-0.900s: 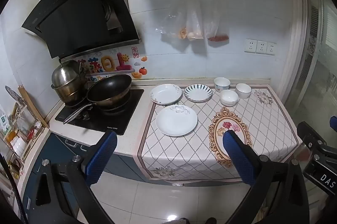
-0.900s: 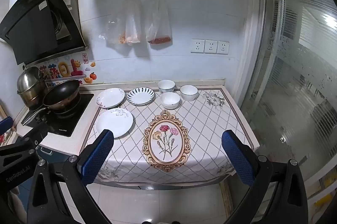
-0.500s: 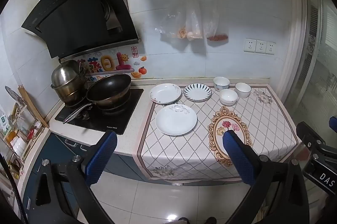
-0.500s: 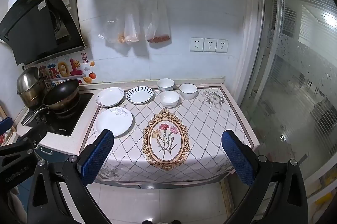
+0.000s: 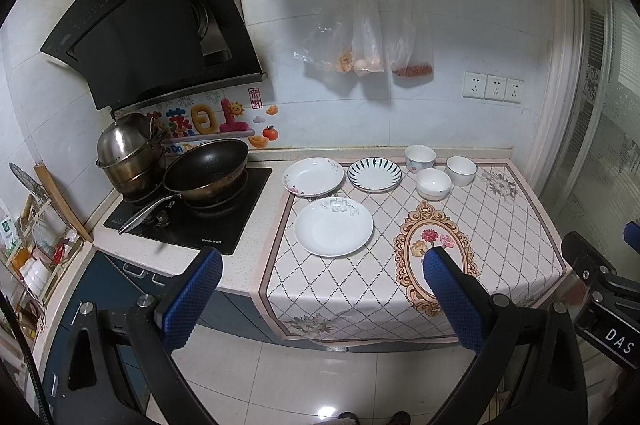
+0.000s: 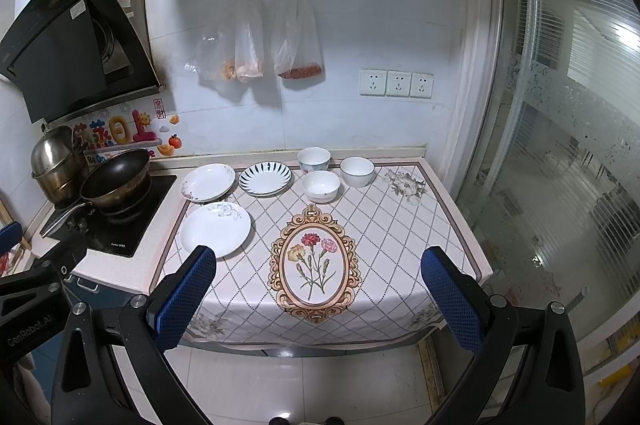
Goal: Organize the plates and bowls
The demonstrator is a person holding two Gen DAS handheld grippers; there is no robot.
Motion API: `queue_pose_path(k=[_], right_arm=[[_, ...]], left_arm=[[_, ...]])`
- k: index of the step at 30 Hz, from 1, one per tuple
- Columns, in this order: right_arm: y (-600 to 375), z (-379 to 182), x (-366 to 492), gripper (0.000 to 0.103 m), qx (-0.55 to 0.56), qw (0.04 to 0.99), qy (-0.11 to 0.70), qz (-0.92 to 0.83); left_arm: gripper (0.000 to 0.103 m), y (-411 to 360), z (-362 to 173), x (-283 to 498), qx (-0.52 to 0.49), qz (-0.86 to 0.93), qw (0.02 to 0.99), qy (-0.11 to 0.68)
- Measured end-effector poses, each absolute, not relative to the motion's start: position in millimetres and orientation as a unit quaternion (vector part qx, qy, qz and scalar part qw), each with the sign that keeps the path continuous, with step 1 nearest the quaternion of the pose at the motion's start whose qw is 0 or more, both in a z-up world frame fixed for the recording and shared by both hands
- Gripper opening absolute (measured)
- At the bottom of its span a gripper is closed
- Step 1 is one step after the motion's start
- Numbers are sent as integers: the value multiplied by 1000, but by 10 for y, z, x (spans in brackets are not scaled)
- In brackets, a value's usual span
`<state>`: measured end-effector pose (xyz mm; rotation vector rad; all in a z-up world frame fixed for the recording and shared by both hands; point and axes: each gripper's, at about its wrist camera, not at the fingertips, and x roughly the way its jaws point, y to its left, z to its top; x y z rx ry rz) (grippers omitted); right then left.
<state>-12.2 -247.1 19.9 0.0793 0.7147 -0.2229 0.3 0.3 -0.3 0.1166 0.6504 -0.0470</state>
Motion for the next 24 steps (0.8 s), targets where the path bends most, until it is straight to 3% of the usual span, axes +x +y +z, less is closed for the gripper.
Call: queue_pose_path(k=[24], right_arm=[[-2481, 34, -55, 103, 37, 928, 354, -109]], left_arm=[[103, 7, -28, -4, 57, -24, 945, 322]])
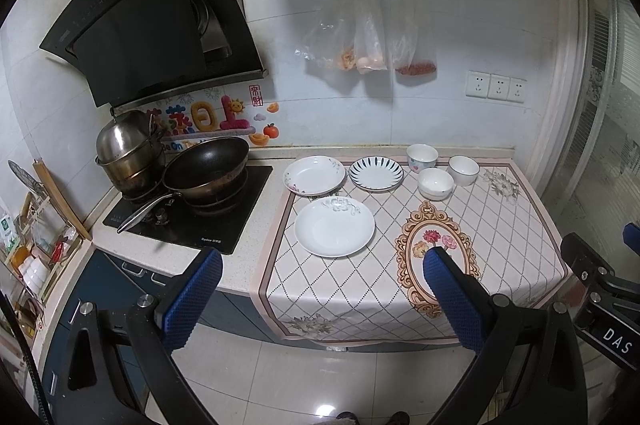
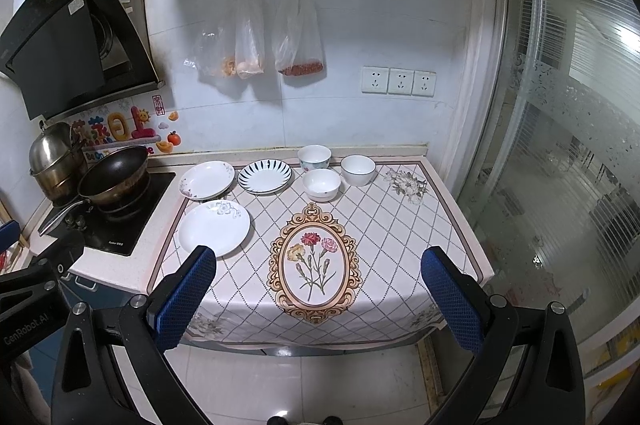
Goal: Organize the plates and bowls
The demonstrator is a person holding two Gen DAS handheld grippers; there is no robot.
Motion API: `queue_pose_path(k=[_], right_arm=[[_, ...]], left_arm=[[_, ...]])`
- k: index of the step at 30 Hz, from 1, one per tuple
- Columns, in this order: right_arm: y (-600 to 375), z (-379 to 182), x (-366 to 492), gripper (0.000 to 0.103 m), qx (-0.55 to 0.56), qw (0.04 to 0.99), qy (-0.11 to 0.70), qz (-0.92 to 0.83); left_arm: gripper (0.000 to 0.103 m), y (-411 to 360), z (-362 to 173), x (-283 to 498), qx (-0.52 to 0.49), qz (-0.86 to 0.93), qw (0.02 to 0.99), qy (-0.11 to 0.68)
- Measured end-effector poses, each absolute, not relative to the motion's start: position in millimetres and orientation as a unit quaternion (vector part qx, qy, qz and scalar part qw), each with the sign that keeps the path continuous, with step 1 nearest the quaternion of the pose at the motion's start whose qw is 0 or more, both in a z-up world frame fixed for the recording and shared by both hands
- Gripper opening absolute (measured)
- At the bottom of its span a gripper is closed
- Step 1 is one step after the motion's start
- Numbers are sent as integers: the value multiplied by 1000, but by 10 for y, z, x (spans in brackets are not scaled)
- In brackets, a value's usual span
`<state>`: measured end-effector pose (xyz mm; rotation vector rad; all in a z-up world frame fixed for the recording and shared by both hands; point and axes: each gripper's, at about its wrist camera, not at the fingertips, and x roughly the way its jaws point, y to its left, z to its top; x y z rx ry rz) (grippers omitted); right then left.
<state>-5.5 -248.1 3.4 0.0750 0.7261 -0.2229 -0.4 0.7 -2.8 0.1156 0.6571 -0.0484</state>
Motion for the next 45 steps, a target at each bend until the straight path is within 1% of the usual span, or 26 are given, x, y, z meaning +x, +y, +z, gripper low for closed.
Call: queue_pose_path(k=[45], right_arm=[[-2366, -64, 100, 103, 35, 927, 358, -107]], left_arm=[[103, 85, -98, 78, 54, -26, 944, 324]])
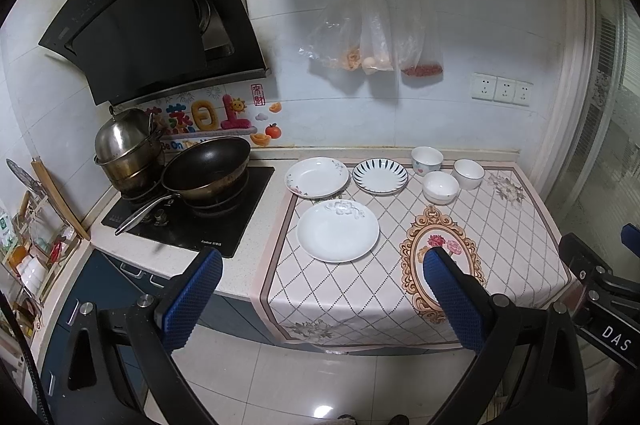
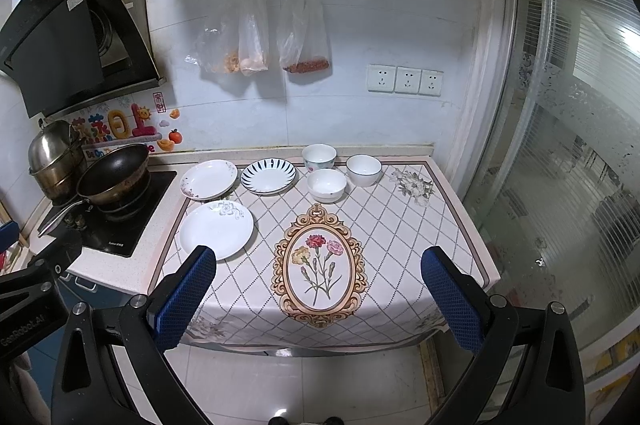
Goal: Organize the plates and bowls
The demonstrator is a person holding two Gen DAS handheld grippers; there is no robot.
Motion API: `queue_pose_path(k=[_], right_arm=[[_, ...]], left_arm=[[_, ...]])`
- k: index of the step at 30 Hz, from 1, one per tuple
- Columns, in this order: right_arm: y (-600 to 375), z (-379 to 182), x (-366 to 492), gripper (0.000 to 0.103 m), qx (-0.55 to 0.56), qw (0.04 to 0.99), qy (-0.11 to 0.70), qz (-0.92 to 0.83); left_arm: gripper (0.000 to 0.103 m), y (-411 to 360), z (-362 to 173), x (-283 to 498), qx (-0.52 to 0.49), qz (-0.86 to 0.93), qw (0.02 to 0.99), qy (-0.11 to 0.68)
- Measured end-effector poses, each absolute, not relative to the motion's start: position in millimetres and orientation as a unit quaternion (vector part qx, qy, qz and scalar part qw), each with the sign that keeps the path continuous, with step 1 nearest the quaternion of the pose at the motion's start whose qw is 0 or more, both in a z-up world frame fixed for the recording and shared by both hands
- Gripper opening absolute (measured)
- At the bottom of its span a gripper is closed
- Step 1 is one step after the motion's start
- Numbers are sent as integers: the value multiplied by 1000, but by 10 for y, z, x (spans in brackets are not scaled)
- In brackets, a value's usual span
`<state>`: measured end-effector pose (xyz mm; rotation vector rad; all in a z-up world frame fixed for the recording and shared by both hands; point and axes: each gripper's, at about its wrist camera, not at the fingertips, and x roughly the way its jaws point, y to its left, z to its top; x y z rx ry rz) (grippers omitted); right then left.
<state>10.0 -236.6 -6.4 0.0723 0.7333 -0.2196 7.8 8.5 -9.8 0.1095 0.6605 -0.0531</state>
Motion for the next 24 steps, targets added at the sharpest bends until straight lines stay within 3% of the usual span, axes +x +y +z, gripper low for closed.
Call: queue_pose_path(k=[11, 24], right_arm=[[-2230, -488, 607, 103, 72, 921, 378, -61], [-2435, -2215, 2405, 102, 141, 840, 524, 8]], left_arm=[[103, 421, -569, 828, 49, -15, 939, 341], [102, 682, -1882, 2510, 29, 43, 877, 478]])
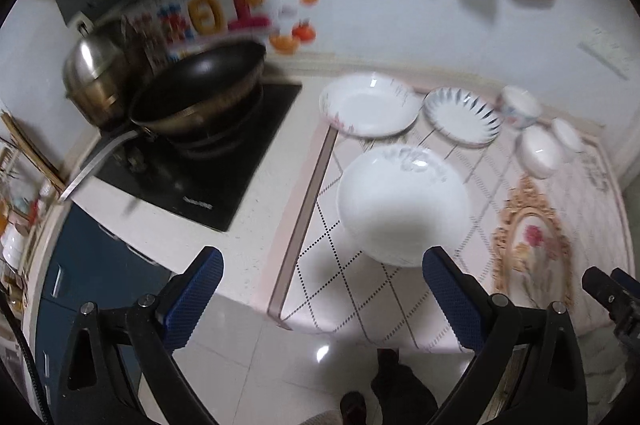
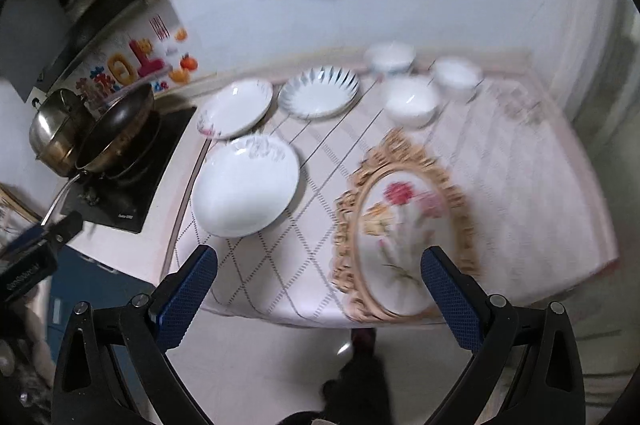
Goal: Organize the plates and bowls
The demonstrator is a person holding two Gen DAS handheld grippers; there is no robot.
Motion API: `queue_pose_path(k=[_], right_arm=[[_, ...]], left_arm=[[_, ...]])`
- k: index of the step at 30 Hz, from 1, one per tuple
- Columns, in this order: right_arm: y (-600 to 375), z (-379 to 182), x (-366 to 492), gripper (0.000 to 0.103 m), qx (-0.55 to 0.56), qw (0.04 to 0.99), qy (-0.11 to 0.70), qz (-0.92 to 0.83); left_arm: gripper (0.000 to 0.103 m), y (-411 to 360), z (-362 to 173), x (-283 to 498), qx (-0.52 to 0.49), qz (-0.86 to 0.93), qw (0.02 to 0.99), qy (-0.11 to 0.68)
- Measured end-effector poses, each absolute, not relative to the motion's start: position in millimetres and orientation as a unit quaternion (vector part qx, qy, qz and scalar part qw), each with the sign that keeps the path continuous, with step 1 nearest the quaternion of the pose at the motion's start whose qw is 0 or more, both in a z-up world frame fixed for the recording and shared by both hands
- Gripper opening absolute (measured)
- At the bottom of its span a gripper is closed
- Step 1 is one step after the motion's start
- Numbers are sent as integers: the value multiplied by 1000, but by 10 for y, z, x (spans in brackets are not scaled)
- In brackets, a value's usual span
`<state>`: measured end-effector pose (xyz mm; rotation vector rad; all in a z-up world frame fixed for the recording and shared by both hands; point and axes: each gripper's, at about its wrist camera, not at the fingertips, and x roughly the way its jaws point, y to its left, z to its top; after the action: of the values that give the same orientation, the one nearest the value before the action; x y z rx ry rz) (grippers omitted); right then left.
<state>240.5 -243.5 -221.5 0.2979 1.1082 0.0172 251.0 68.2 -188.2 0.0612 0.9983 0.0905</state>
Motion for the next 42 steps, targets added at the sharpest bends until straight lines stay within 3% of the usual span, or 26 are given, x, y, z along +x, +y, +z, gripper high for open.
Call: queue_pose_path(k=[5, 7, 10, 17, 20, 22, 25, 42], right_arm=[[-2528, -2970, 3238, 98, 189, 801, 566, 55], [-2530, -3239, 3525, 95, 196, 784, 585, 66], [-2491, -3653, 3913, 79, 214, 755, 614, 87], [-2334, -4335, 4503, 58, 244, 714, 640, 146], [-2268, -4489, 4629, 46, 258, 697, 649, 160], [-2244, -4564, 4694, 34, 264, 689, 654, 165], [-2207, -4616, 4733, 16, 270, 685, 654, 175], [-2407, -4447, 4580, 12, 251, 700, 644, 177]], left_arm=[[101, 675, -2467, 3156, 26, 52, 842, 536], [92, 710, -2747, 3419, 10, 50, 826, 562], [79, 766, -3114, 3723, -9, 47, 799, 599], [61, 872, -3553, 4154, -37, 28, 774, 632], [48, 857, -3644, 4206, -35, 13, 767, 641], [36, 860, -3688, 4209, -43, 1, 762, 646], [30, 872, -3681, 4169, -59, -12, 765, 641], [25, 747, -3404, 4065, -63, -35, 780, 621]])
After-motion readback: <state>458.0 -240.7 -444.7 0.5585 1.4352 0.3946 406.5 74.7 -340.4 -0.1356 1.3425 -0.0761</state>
